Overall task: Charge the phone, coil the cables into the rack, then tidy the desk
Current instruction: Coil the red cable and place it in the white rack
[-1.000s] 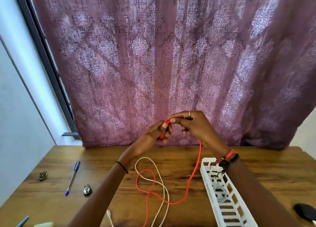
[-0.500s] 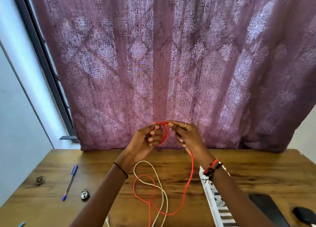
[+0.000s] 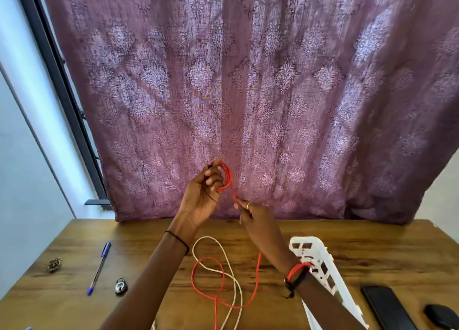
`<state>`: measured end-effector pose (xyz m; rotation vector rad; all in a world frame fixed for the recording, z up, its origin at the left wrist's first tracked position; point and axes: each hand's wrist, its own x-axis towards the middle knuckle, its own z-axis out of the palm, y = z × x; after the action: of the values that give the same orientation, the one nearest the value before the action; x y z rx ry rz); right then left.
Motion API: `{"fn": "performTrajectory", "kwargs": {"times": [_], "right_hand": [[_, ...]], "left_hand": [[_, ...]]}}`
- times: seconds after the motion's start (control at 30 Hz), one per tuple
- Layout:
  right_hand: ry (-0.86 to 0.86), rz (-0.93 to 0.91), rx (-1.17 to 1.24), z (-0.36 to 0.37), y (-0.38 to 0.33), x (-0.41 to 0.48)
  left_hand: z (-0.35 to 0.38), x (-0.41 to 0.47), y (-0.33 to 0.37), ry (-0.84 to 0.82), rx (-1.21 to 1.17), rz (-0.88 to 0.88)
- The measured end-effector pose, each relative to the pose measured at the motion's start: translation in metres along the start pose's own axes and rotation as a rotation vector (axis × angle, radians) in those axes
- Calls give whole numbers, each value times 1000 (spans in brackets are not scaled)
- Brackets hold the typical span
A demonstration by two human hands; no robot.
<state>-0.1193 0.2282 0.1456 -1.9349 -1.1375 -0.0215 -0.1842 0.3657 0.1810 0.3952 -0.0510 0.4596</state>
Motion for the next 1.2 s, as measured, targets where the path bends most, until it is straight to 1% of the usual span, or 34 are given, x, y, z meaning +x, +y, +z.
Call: {"fn": "performTrajectory", "kwargs": {"times": [0.03, 0.1, 0.2, 0.27, 0.43, 0.6, 0.7, 0.77, 0.87, 0.97, 1.1, 1.2], "right_hand": [[-13, -24, -80, 0, -1, -2], [-49, -46, -189, 0, -7, -4], [-82, -29, -244, 3, -15, -3], [-101, -27, -215, 6, -19, -2], [-157, 57, -149, 3, -32, 2], [-125, 118, -1, -5, -40, 11], [-75, 114, 40, -11, -41, 16], [-53, 101, 60, -15, -43, 21], [-21, 98, 45, -22, -43, 31], [18, 86, 72, -27, -40, 41], [30, 48, 80, -34, -41, 52], [58, 1, 99, -38, -40, 57]], "left_hand": [[3, 2, -1, 44, 49, 43], [7, 5, -3, 67, 140, 100], [15, 7, -8, 71, 336, 153], [20, 9, -12, 86, 520, 212], [24, 13, -22, 98, 1072, 445], [19, 14, -20, -3, 1581, 580], [19, 13, -14, -70, 1778, 648], [17, 14, -8, -102, 1869, 671], [18, 12, 1, -186, 1910, 685], [15, 15, 9, -228, 1990, 719], [9, 13, 17, -241, 2082, 650], [11, 10, 24, -213, 2057, 561]]}}
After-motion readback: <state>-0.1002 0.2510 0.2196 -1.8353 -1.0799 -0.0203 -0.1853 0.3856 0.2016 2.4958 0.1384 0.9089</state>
